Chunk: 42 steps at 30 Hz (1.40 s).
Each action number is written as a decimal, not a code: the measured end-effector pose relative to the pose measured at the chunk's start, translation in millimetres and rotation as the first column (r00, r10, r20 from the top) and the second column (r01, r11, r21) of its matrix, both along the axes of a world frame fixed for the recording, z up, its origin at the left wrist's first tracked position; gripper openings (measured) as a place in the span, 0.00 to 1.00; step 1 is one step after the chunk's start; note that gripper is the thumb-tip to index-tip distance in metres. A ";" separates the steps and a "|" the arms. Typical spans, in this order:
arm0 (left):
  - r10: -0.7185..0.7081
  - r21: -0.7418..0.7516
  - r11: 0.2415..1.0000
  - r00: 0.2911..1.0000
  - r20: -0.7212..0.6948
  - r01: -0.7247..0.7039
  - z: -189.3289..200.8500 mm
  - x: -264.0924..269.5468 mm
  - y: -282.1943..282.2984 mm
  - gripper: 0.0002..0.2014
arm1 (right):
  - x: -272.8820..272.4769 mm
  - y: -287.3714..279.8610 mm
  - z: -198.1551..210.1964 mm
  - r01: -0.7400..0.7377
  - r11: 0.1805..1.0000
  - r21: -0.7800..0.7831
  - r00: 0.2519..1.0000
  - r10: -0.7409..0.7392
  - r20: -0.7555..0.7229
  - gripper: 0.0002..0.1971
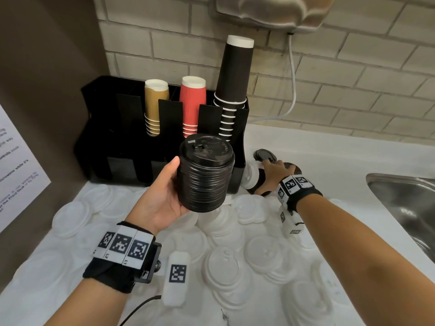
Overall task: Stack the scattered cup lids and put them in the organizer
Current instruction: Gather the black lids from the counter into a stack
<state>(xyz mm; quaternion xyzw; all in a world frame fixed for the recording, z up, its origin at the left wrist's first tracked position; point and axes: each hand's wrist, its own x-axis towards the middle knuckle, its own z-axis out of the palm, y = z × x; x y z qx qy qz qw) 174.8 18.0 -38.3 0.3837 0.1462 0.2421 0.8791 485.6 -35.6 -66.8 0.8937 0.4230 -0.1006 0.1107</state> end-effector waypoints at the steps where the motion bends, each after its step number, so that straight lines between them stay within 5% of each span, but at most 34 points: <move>1: 0.003 0.006 1.000 1.000 0.000 -0.003 0.0 -0.6 0.2 0.27 | -1.0 -0.7 1.4 -0.022 1.000 0.010 1.000 0.022 0.020 0.49; 7: 0.005 -0.011 1.000 1.000 -0.005 -0.005 -1.3 -0.2 0.0 0.26 | 0.2 -14.6 37.4 0.017 0.994 0.104 1.000 -0.017 -0.002 0.39; 10: 0.005 -0.014 1.000 1.000 -0.020 -0.005 -2.2 1.4 -2.2 0.26 | 6.6 -30.3 61.3 0.113 0.975 0.189 0.979 -0.076 -0.192 0.30; 12: 0.004 -0.023 1.000 1.000 -0.028 -0.005 -3.4 2.1 -4.5 0.26 | 4.5 -43.1 72.2 0.150 0.903 0.403 0.939 -0.002 -0.344 0.23; 14: -0.007 -0.029 1.000 1.000 -0.024 0.007 -4.5 3.0 -7.3 0.28 | -7.1 -54.7 81.4 0.223 0.734 0.642 0.863 0.158 -0.480 0.20; 17: -0.032 -0.025 0.999 0.999 -0.020 0.032 -3.9 5.4 -13.9 0.24 | -45.6 -69.2 97.3 0.284 0.536 0.795 0.658 0.494 -0.568 0.25; 23: -0.045 0.010 0.999 0.997 -0.060 0.046 -2.0 9.6 -26.6 0.21 | -112.3 -80.5 112.7 0.070 0.546 0.835 0.425 0.741 -0.520 0.30; 27: -0.058 0.043 0.997 0.995 -0.078 0.061 1.3 5.8 -31.9 0.19 | -124.5 -83.1 108.8 -0.053 0.547 0.835 0.470 0.752 -0.463 0.26; 42: -0.040 0.009 0.999 0.993 -0.115 0.041 5.7 2.1 -42.8 0.20 | -136.9 -90.9 113.0 -0.164 0.505 0.848 0.528 0.771 -0.357 0.23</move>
